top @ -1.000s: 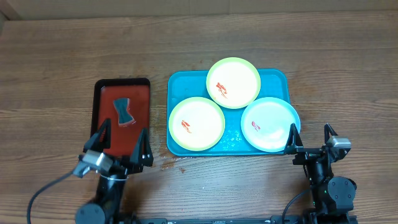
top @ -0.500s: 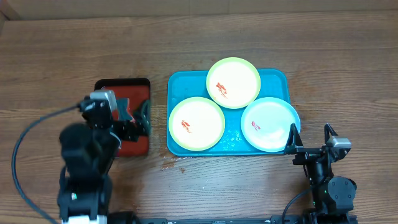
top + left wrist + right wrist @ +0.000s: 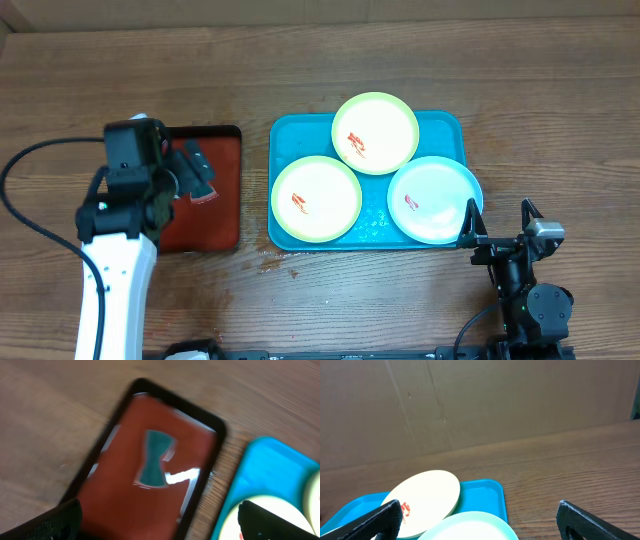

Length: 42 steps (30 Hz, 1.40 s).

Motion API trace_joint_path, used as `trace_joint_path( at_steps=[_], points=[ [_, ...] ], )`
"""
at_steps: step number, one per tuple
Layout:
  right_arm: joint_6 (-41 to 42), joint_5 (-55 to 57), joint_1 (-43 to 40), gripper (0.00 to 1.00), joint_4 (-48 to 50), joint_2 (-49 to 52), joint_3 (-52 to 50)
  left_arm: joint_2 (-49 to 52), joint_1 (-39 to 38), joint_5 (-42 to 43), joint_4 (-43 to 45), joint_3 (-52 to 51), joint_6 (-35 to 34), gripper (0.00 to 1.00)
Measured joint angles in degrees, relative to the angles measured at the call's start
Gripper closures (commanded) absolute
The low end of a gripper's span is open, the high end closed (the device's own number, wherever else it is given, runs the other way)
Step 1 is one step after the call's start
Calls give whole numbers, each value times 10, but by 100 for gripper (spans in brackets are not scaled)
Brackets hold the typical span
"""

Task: Clean dirty plates on tray and stack at the side
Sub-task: 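Move the left gripper down over the sponge on the red tray, then grasp the green-and-pink sponge with the left gripper and lift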

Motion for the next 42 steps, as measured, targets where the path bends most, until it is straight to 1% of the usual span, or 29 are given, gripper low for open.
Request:
trace_joint_path(
  at_steps=[5,11,14,19,21,23,25,29,32,34,38,40,41,42],
  points=[
    [0,0,0,0,0,0,0,52,31,-14,-12,0,-42,0],
    [0,0,0,0,0,0,0,106,31,-16,-23,0,-56,0],
    [0,0,0,0,0,0,0,133,31,-14,-2,0,-50,0],
    [0,0,0,0,0,0,0,183,31,21,64,0,-11,0],
    [0,0,0,0,0,0,0,204,31,35,85,0,-2,7],
    [0,0,0,0,0,0,0,223,31,43,98,0,5,12],
    [0,0,0,0,0,0,0,242,31,47,109,0,9,19],
    [0,0,0,0,0,0,0,275,31,50,120,0,15,19],
    [0,0,0,0,0,0,0,287,31,50,120,0,20,22],
    [0,0,0,0,0,0,0,294,31,50,121,0,23,22],
    [0,0,0,0,0,0,0,311,31,49,121,0,28,33],
    [0,0,0,0,0,0,0,323,31,49,122,0,33,35],
    [0,0,0,0,0,0,0,330,31,49,122,0,34,41],
    [0,0,0,0,0,0,0,335,31,49,123,0,34,44]
  ],
)
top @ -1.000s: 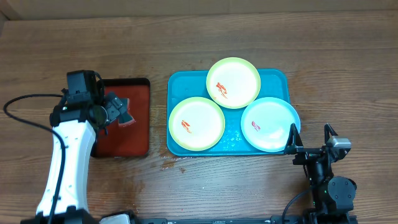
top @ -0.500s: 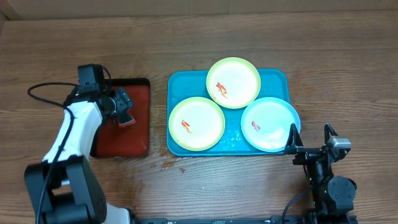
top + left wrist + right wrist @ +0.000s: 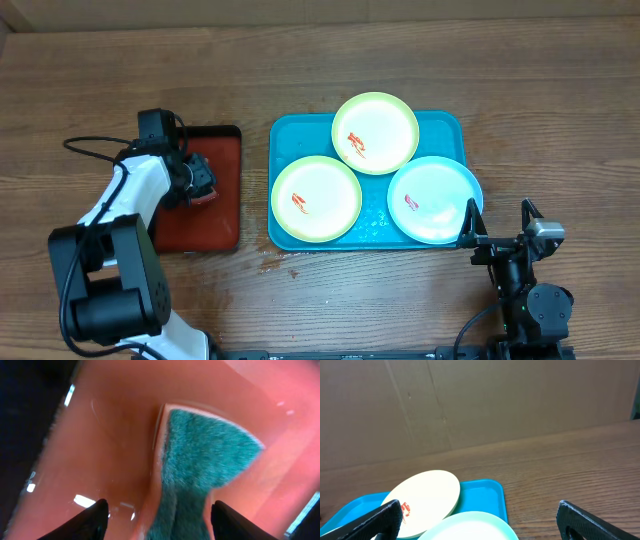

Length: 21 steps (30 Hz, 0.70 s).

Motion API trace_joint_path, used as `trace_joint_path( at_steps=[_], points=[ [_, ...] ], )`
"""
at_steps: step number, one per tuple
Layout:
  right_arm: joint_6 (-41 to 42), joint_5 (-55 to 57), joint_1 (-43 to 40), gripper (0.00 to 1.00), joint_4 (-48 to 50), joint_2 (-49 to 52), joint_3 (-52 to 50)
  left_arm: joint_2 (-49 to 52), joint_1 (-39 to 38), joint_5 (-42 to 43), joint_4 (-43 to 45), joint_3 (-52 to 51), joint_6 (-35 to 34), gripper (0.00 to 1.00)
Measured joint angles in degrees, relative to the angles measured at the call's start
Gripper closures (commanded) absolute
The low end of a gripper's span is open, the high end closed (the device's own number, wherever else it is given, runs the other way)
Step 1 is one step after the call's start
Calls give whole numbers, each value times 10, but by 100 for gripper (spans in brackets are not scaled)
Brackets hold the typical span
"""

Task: Clean dirty plates on tray and stack at the side
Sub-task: 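Grasp the green-and-pink sponge with the left gripper and lift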

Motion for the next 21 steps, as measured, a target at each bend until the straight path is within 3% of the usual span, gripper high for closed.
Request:
trace_joint_path(
  at_steps=[4,7,11,12,21],
  points=[
    [0,0,0,0,0,0,0,18,0,0,7,0,2,53],
    [0,0,0,0,0,0,0,18,-1,5,12,0,1,75],
    [0,0,0,0,0,0,0,18,-1,5,22,0,3,87],
    [0,0,0,0,0,0,0,18,-1,4,24,0,4,96],
    [0,0,0,0,0,0,0,18,-1,4,7,9,5,96]
  ],
)
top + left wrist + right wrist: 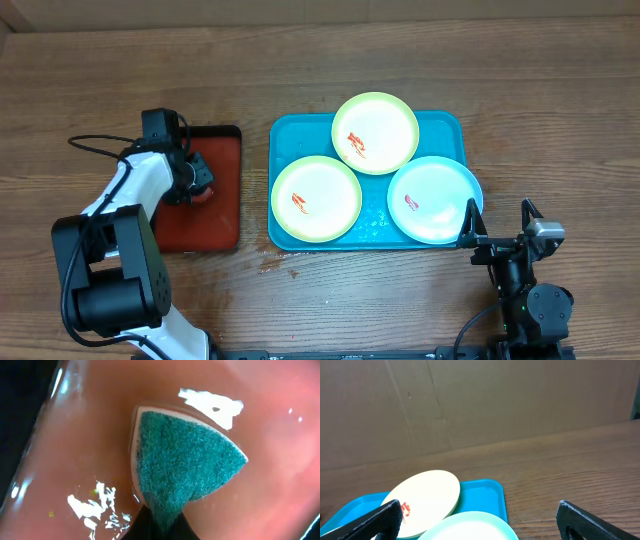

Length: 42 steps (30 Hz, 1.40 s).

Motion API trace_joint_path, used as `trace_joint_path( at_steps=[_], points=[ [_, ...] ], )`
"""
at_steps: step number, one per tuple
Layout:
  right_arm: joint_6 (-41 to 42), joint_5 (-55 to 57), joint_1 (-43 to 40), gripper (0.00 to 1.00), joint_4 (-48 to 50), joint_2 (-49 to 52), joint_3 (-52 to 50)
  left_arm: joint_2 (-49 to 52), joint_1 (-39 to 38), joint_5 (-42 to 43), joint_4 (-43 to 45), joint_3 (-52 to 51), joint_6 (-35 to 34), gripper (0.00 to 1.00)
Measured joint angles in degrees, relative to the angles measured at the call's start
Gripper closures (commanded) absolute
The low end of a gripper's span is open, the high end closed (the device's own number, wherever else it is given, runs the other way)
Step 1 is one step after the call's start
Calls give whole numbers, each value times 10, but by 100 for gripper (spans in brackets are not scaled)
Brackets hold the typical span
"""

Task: Clean dirty plates on tray and stack at the side
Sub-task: 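Grasp the green-and-pink sponge with the left gripper and lift, then scrub the lower-left yellow plate with the sponge in the left gripper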

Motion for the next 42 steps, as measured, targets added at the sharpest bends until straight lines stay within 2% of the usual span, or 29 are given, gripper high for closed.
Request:
trace_joint_path(
  at_steps=[9,13,16,21,25,30,34,39,42],
  points=[
    [0,0,0,0,0,0,0,-20,0,-2,-162,115,10,96],
    [0,0,0,0,0,0,0,-56,0,-2,-202,147,10,96],
    [0,0,0,0,0,0,0,-65,0,-2,-206,142,10,96],
    [0,0,0,0,0,0,0,-51,0,0,-143,72,9,96],
    [0,0,0,0,0,0,0,-36,0,1,-172,52,9,96],
    [0,0,0,0,0,0,0,-40,0,12,-277,139,11,96],
    [0,0,0,0,0,0,0,-70,-4,63,-308,214,40,96],
    [0,0,0,0,0,0,0,-110,-59,137,-342,230,62,96],
    [0,0,0,0,0,0,0,-109,-131,162,-313,204,68,96]
  ],
)
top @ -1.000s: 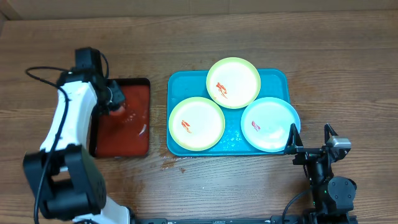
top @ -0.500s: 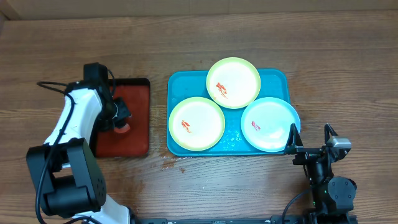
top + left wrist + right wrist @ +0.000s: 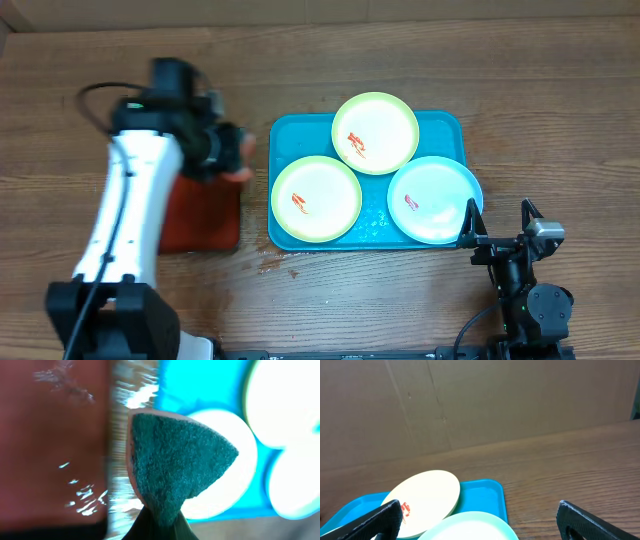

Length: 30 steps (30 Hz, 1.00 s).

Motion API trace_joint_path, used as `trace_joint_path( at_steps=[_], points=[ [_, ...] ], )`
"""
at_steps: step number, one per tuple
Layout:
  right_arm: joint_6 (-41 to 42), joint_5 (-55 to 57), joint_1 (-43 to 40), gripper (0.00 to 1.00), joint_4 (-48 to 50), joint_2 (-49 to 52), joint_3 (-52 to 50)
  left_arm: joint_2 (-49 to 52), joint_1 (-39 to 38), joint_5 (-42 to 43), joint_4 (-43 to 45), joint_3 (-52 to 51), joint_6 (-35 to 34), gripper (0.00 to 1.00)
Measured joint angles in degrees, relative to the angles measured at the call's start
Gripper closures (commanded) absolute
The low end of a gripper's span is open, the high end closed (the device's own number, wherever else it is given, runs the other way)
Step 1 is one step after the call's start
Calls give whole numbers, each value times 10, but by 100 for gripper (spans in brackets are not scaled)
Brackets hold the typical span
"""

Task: Clean dirty plates on tray and stack at the side
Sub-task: 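Scrub the lower-left yellow plate with the sponge in the left gripper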

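Observation:
Three dirty plates lie on the blue tray (image 3: 445, 130), each with a red smear. One yellow-green plate (image 3: 316, 200) is at the front left, a second yellow-green plate (image 3: 375, 132) is at the back, and a pale blue-green plate (image 3: 434, 200) is at the right. My left gripper (image 3: 232, 155) hangs over the gap between the red tray (image 3: 200, 225) and the blue tray. The left gripper (image 3: 159, 521) is shut on a green sponge (image 3: 175, 465). My right gripper (image 3: 480, 525) stands open and holds nothing, just right of the blue-green plate.
The red tray with its black rim (image 3: 50, 445) holds water that glints. A wet patch (image 3: 275, 262) marks the wood in front of the blue tray. Bare wood (image 3: 560, 120) stretches right of the blue tray, and a cardboard wall (image 3: 480, 400) stands behind the table.
My left gripper, still shut on the sponge, has come up out of the red tray and now sits to the right, at its edge toward the blue tray. The right arm has not moved.
My left gripper first hung open above the red tray, with the sponge lying in the water. Then it was down with its fingers on either side of the sponge, then shut on it. Now the sponge hangs in the air beside the plates.

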Motion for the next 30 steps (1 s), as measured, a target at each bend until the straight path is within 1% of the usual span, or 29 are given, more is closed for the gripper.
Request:
trace_joint_path(
  at_steps=[3,5,7,13,17,20,24,25,26,27,29,30],
  points=[
    [0,0,0,0,0,0,0,1,-70,9,52,-45,4,96],
    [0,0,0,0,0,0,0,4,-116,2,106,-78,5,96],
    [0,0,0,0,0,0,0,6,-163,-22,155,-113,6,96],
    [0,0,0,0,0,0,0,7,-255,-133,272,-193,17,96],
    [0,0,0,0,0,0,0,7,-274,-174,325,-219,19,96],
    [0,0,0,0,0,0,0,7,-275,-184,356,-240,19,96],
    [0,0,0,0,0,0,0,7,-275,-188,376,-268,19,95],
    [0,0,0,0,0,0,0,7,-275,-188,377,-276,19,91],
    [0,0,0,0,0,0,0,7,-275,-188,378,-281,19,82],
    [0,0,0,0,0,0,0,7,-275,-188,379,-285,20,78],
    [0,0,0,0,0,0,0,7,-275,-188,380,-289,20,76],
    [0,0,0,0,0,0,0,7,-275,-188,382,-289,23,73]
  ],
)
